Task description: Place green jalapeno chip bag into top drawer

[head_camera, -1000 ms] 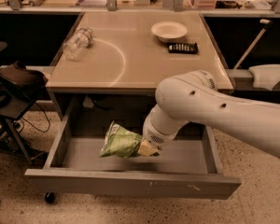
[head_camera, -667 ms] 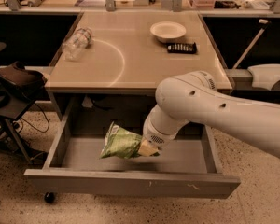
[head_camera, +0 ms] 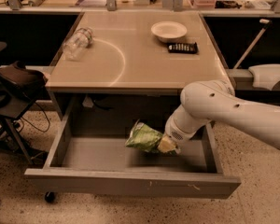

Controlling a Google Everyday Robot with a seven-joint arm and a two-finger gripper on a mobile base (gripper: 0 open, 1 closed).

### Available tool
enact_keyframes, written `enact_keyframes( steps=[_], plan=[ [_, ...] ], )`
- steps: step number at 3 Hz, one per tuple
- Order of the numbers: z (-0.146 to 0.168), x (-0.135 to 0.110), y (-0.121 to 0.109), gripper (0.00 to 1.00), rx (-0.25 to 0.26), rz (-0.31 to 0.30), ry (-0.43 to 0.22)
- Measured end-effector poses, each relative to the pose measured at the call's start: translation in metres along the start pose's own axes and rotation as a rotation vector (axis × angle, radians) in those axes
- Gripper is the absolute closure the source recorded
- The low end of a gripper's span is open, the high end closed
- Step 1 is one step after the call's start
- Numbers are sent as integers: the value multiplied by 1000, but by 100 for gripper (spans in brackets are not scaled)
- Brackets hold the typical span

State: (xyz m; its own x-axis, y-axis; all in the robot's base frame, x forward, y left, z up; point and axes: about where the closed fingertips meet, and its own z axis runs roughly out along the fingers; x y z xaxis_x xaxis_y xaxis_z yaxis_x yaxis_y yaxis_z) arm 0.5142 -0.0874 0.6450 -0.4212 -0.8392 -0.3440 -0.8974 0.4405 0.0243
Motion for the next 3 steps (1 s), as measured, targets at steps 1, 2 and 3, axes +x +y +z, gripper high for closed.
enact_keyframes(
  steps=[1, 2, 3],
  plan=[
    [16, 26, -17, 100, -10, 52, -57],
    [18, 30, -18, 81, -13, 52, -58],
    [18, 30, -18, 58, -13, 52, -58]
  ],
)
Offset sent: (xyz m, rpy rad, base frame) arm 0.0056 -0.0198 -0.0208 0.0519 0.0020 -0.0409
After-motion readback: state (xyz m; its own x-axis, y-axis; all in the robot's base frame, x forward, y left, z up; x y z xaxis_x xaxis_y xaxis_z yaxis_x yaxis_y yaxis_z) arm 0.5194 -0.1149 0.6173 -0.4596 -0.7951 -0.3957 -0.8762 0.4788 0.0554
